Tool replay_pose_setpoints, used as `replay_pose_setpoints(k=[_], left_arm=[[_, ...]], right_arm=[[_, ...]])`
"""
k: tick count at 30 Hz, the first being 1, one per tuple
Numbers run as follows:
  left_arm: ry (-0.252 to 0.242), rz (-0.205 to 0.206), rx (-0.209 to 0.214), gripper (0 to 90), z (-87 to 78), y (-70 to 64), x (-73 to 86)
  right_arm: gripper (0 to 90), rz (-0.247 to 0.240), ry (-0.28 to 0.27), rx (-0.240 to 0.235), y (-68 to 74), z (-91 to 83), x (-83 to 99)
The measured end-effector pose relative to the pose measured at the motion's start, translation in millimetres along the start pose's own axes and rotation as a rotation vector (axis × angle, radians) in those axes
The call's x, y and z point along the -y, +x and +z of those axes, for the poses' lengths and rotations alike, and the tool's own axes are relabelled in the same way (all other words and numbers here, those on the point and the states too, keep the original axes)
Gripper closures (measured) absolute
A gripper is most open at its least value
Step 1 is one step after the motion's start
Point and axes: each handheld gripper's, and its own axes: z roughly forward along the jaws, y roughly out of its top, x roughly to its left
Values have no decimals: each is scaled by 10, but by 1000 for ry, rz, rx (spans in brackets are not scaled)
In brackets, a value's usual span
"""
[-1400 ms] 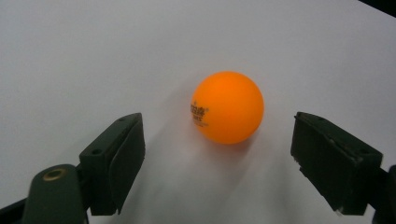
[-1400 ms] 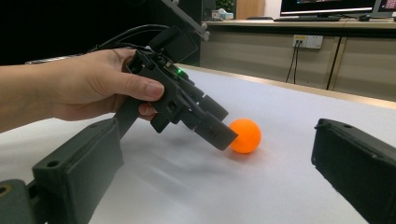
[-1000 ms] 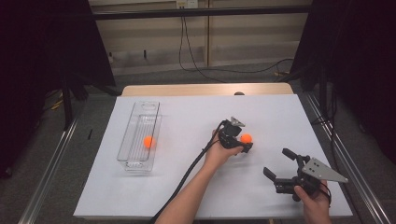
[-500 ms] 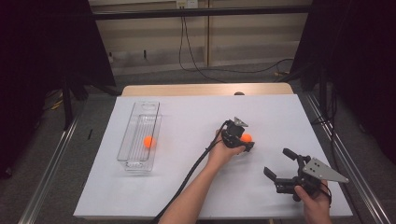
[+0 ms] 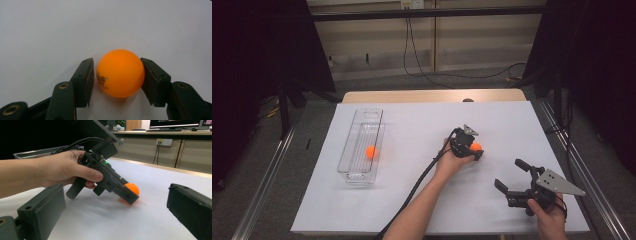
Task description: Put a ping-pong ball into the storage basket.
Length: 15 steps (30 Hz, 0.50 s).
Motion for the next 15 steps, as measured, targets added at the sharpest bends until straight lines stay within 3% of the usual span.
replay_pose_setpoints(k=[9,15], left_arm=[[-4,3,0,509,-10,26,3],[3,-23,23,508,-55,36,15]], right_arm=[[16,-1,0,1,-2,-2,0],[16,-4,0,1,-5,-3,2]])
